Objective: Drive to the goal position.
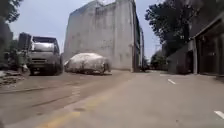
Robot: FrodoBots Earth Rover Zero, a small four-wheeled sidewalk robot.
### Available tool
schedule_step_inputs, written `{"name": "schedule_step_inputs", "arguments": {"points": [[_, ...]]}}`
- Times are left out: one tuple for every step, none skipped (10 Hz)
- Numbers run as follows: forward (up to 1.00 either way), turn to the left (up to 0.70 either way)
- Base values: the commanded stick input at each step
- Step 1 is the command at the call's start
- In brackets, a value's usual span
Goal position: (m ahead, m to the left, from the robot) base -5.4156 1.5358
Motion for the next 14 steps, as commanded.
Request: {"name": "schedule_step_inputs", "arguments": {"points": [[1.00,0.00],[1.00,0.00],[1.00,0.00],[1.00,-0.11],[1.00,-0.27],[1.00,-0.40],[1.00,-0.40],[1.00,-0.40],[1.00,-0.40],[1.00,-0.40],[1.00,-0.40],[1.00,-0.20],[1.00,0.00],[1.00,0.00]]}}
